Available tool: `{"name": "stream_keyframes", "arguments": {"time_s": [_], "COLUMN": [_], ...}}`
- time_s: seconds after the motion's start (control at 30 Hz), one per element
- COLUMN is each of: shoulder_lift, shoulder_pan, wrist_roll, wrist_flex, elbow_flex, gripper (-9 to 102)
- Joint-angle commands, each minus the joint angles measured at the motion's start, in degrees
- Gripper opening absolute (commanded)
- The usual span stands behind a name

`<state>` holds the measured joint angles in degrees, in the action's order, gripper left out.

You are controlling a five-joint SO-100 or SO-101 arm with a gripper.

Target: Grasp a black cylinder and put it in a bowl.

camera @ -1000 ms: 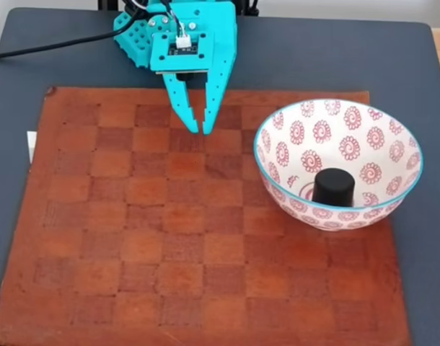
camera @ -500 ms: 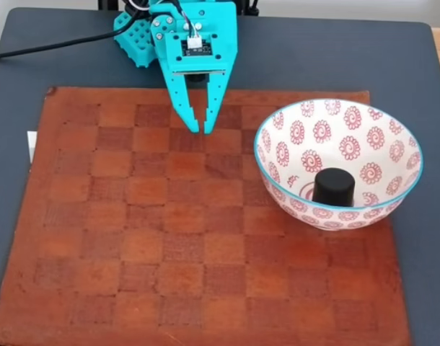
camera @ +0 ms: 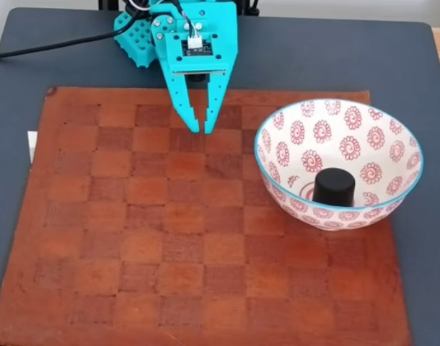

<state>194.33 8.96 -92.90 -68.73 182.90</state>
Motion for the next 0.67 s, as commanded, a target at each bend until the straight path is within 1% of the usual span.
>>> {"name": "stream_keyframes", "arguments": {"time_s": [0.0, 0.63], "shoulder_lift": [2.90, 2.99], "shoulder_pan": [-0.18, 0.00], "wrist_roll": [0.18, 0.18], "wrist_flex": [-0.18, -0.18], "elbow_flex": [-0.18, -0.97], "gripper": [1, 1]}}
